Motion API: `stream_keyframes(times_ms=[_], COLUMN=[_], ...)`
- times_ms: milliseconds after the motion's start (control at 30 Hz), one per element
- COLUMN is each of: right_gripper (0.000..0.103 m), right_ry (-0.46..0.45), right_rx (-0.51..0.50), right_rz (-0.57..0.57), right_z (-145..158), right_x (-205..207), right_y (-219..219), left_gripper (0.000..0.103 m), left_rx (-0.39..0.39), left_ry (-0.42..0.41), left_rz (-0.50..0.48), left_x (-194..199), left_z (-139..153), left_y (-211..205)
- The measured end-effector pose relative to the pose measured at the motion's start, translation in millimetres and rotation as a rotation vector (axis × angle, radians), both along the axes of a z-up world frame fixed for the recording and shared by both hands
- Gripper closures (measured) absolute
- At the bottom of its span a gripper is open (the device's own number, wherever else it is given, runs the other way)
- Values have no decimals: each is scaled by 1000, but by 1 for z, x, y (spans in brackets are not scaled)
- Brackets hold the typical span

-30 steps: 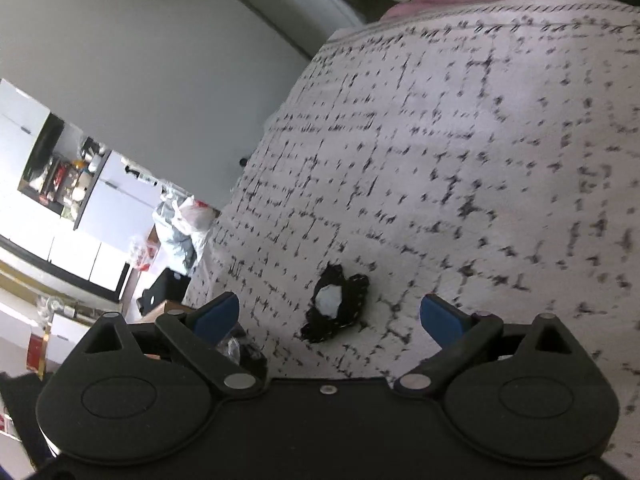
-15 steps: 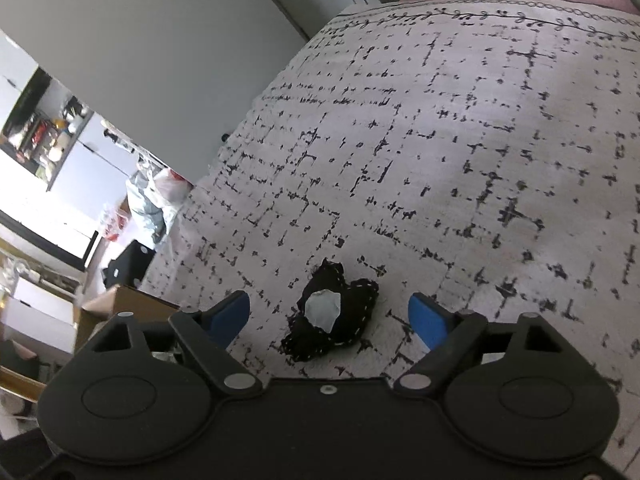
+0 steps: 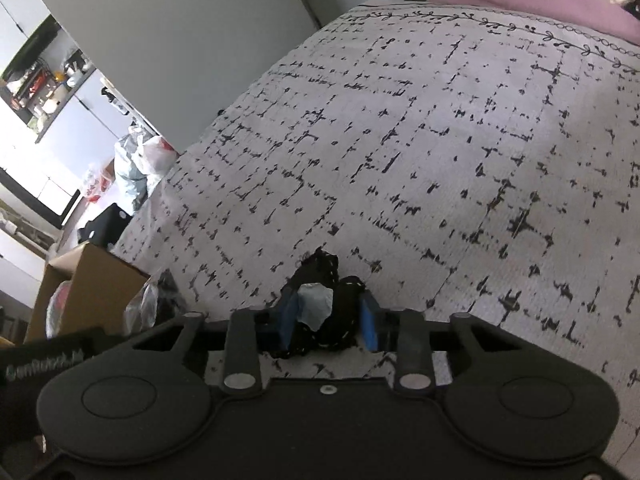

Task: Organize soft objects
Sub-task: 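Lift the black bag with the left gripper while the right gripper grasps the black scrunchie, then carry both items over the box and open both grippers to drop them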

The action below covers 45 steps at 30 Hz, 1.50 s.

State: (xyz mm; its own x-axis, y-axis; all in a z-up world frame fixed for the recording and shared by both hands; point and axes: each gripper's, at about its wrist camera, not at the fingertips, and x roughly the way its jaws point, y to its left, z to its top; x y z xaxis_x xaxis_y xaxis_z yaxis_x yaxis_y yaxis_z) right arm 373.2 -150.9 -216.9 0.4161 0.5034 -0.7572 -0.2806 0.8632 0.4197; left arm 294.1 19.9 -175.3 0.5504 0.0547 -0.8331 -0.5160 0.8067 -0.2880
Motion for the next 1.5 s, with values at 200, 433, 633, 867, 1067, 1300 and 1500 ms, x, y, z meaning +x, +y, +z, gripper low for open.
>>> stream_keyframes(times_ms=[200,433,633,867,1067,1300,1500], right_gripper=[77,77,77,76,76,76,76], right_ry=[-8,-12,-56,-127,-191,-226,-240], right_rx=[-2,3,11,10,32,43,45], right_rz=[5,-45,-55,-51,-31,22,62], right_z=[18,44,71,104,126,139,137], right_x=[-10,-20,-31,-50,-63,-79,-88], right_y=[1,-10,-15,-12,-2,16,32], left_gripper=[70,70,70,70,70,70,70], left_rx=[-5,19,32,36,50,56,56], left_ry=[-15,-54,-87,-117,-135,-129,-125], left_rz=[-9,-87,-92,-98,-88,-48,-26], left_x=[-5,-13,-26,-45,-68,-89,-103], left_z=[13,40,67,91,103,105,106], left_y=[-3,-4,6,19,34,54,71])
